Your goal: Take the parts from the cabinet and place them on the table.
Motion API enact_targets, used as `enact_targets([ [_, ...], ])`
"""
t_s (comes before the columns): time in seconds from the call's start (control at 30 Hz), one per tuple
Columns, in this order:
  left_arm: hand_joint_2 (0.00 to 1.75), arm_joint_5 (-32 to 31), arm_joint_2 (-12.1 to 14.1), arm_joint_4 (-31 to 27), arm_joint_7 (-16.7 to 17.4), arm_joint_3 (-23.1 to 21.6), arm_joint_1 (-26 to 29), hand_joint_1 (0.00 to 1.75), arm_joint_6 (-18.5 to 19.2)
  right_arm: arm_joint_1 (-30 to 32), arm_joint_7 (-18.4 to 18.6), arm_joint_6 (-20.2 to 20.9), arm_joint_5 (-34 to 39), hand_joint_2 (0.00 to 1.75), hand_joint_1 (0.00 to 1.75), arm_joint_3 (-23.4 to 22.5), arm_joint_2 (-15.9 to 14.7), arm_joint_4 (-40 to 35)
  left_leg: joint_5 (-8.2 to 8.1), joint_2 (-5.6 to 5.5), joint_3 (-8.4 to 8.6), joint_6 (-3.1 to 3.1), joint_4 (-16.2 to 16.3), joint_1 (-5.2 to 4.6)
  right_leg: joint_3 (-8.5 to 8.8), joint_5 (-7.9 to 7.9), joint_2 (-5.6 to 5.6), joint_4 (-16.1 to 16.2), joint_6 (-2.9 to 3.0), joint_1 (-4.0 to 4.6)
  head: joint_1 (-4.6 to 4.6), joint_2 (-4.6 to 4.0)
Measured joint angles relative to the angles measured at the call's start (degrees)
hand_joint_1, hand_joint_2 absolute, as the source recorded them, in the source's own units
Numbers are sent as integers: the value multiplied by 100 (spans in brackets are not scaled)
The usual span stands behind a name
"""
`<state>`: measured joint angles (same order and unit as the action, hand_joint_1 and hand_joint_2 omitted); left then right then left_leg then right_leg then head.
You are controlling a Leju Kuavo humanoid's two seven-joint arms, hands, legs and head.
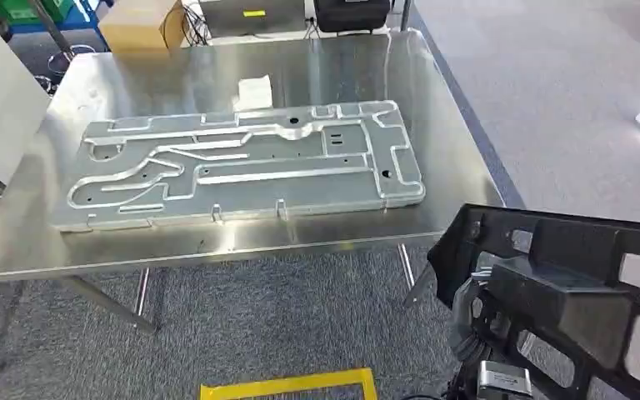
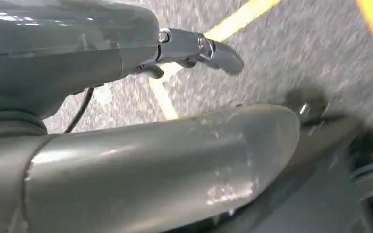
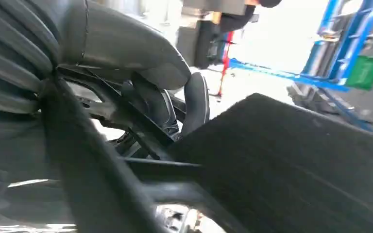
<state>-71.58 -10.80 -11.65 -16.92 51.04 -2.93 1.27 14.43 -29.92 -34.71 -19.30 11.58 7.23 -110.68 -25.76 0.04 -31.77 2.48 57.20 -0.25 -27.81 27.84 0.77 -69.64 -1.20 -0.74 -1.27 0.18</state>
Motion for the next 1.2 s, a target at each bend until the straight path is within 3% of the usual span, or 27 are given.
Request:
enact_targets([
  [0.03, 0, 0, 0, 0, 0, 2, -8, 0, -18, -11, -2, -2, -2, 175, 175, 0, 0, 2, -52, -7, 133, 14, -69, 23, -312, -19, -5, -355, -17, -4, -9, 0],
  [0.07, 0, -4, 2, 0, 2, 4, -13, 0, -26, -1, -2, -9, -7, 175, 175, -2, 0, 11, -88, -10, 272, 8, -120, 43, -625, 167, -7, -600, -28, -15, -13, 0],
  [0.17, 0, -13, -4, 0, 35, 7, 7, 0, -61, 26, 2, -17, -11, 175, 175, -2, -2, 52, -335, -47, 665, -71, -212, 112, -1193, 1179, -22, -525, -149, -73, -15, 0],
  [0.2, 0, -26, -7, 0, 54, 11, 13, 0, -63, 27, 2, -17, -15, 175, 175, -2, -2, 57, -439, -57, 791, -105, -214, 142, -1271, 1286, -40, -313, -176, -88, -15, 0],
  [0.23, 0, -28, -7, 0, 59, 13, 17, 0, -63, 30, 2, -15, -15, 175, 175, -2, -2, 61, -551, -65, 931, -136, -214, 178, -1289, 1146, -56, 11, -218, -110, -17, 0],
  [0.27, 0, -28, -9, 0, 59, 15, 17, 0, -63, 36, 2, -15, -15, 175, 175, -2, -2, 70, -662, -64, 1053, -174, -214, 207, -1286, 698, -88, 384, -253, -128, -20, -2],
  [0.3, 0, -11, -7, 0, 59, 28, 29, 0, -78, 51, 2, -15, -17, 175, 175, -2, -4, 89, -783, -56, 1135, -219, -219, 205, -1306, -205, -162, 815, -266, -151, -48, 0],
  [0.33, 0, 18, -7, 0, 57, 50, 8, 0, -94, 62, 2, -15, -24, 175, 175, -4, -4, 103, -890, -57, 1262, -257, -148, 189, -1348, -829, -247, 1039, -206, -134, -74, 0],
  [0.37, 0, 42, -9, 0, 44, 70, 8, 0, -118, 66, 33, -13, -35, 175, 175, -4, -9, 131, -967, -50, 1287, -325, -215, 154, -1316, -772, -256, 894, -81, -98, -74, 0],
  [0.4, 0, 66, -11, 0, 42, 79, -6, 0, -151, 97, 46, -24, -48, 175, 175, -11, -4, 131, -1023, -34, 1392, -376, -322, 163, -1304, -719, -183, 866, -11, -84, 20, 0],
  [0.5, 0, 70, -15, 0, 13, 103, -22, 0, -164, 117, 44, -55, -92, 175, 175, -31, -9, 135, -633, -34, 1103, -465, 469, 194, -1117, -633, -146, 1008, 159, -108, 37, 0],
  [0.57, 0, 70, -15, 0, 4, 107, -37, 0, -170, 131, 42, -68, -98, 175, 175, -37, -9, 136, -945, -34, 638, -464, 1123, 190, -1061, -573, -131, 1034, 248, -88, 48, 0],
  [0.63, 0, 68, -15, 0, 9, 118, -32, 0, -177, 158, 46, -70, -109, 175, 175, -50, -9, 135, -1582, -33, 194, -472, 1583, 182, -1043, -522, -89, 1032, 291, -36, 55, 0],
  [0.67, 0, 68, -15, 0, 9, 129, -33, 0, -177, 169, 52, -66, -118, 175, 175, -55, -9, 135, -1636, -33, 71, -458, 1610, 177, -1033, -503, -70, 1026, 300, -6, 55, 0],
  [0.7, 0, 66, -15, 0, 9, 142, -22, 0, -177, 176, 57, -52, -133, 175, 175, -59, -9, 135, -1472, -33, 42, -426, 1472, 170, -1015, -485, -59, 1019, 304, 16, 61, 0],
  [0.8, 0, 66, -15, 0, 2, 164, -11, 0, -177, 180, 68, -44, -170, 175, 175, -68, -9, 142, -448, -19, 387, -230, 263, 71, -880, -436, -53, 1021, 300, 78, 68, 0],
  [0.83, 0, 66, 2, 0, 0, 177, -12, 0, -177, 183, 76, -42, -190, 175, 175, -68, -9, 157, -487, 31, 383, -143, 237, 25, -846, -442, -63, 1017, 284, 62, 20, 0],
  [0.87, 0, 66, 15, 0, -2, 190, -26, 0, -184, 191, 94, -39, -225, 175, 175, -74, -13, 175, -903, 29, 240, -134, 349, -47, -880, -436, -42, 1003, 235, 66, 2, 0],
  [0.9, 0, 66, 2, 0, -13, 195, -54, 0, -199, 201, 144, -39, -268, 175, 175, -74, -11, 190, -858, -16, 210, -84, 217, -71, -897, -380, -60, 990, 144, 37, 61, 0],
  [0.93, 0, 66, 0, 0, -24, 197, -41, 0, -205, 214, 168, -39, -300, 175, 175, -83, -13, 190, -838, -14, 233, -77, 156, -70, -883, -349, -59, 1035, 151, 36, 59, 0],
  [1.0, 0, 63, -11, 0, -28, 203, -28, 0, -210, 229, 179, -53, -339, 175, 175, -94, -22, 190, -868, -19, 251, -171, 112, -38, -867, -106, -72, 1049, 240, 64, 61, 0],
  [1.03, 0, 63, -11, 0, -28, 203, -27, 0, -212, 242, 197, -52, -339, 175, 175, -112, -26, 190, -692, -17, 253, -168, 74, -34, -859, -24, -71, 1050, 213, 68, 61, 0],
  [1.07, 0, 66, -26, 0, -31, 205, -33, 0, -216, 260, 212, -50, -339, 175, 175, -129, -28, 190, -162, -10, 241, -165, 11, -22, -852, -31, -72, 1045, 218, 78, 59, 0],
  [1.1, 0, 63, -26, 0, -33, 205, -39, 0, -214, 271, 212, -50, -341, 175, 175, -133, -31, 195, -385, -7, 255, -142, 21, -25, -846, -73, -72, 1058, 248, 76, 52, 0],
  [1.13, 0, 63, -31, 0, -35, 208, -36, 0, -214, 278, 214, -50, -348, 175, 175, -133, -31, 195, -207, -3, 261, -157, 21, -31, -811, -250, -71, 1093, 246, 71, 63, 0],
  [1.17, 0, 63, -33, 0, -35, 208, -31, 0, -214, 279, 212, -50, -347, 175, 175, -136, -33, 195, -338, -1, 280, -124, 36, -45, -806, -550, -68, 1135, 171, 60, 55, 0],
  [1.2, 0, 63, -39, 0, -35, 208, -31, 0, -212, 277, 216, -50, -347, 175, 175, -136, -33, 199, -237, -7, 271, -124, 36, -45, -791, -415, -63, 1137, 103, 54, 63, 0],
])
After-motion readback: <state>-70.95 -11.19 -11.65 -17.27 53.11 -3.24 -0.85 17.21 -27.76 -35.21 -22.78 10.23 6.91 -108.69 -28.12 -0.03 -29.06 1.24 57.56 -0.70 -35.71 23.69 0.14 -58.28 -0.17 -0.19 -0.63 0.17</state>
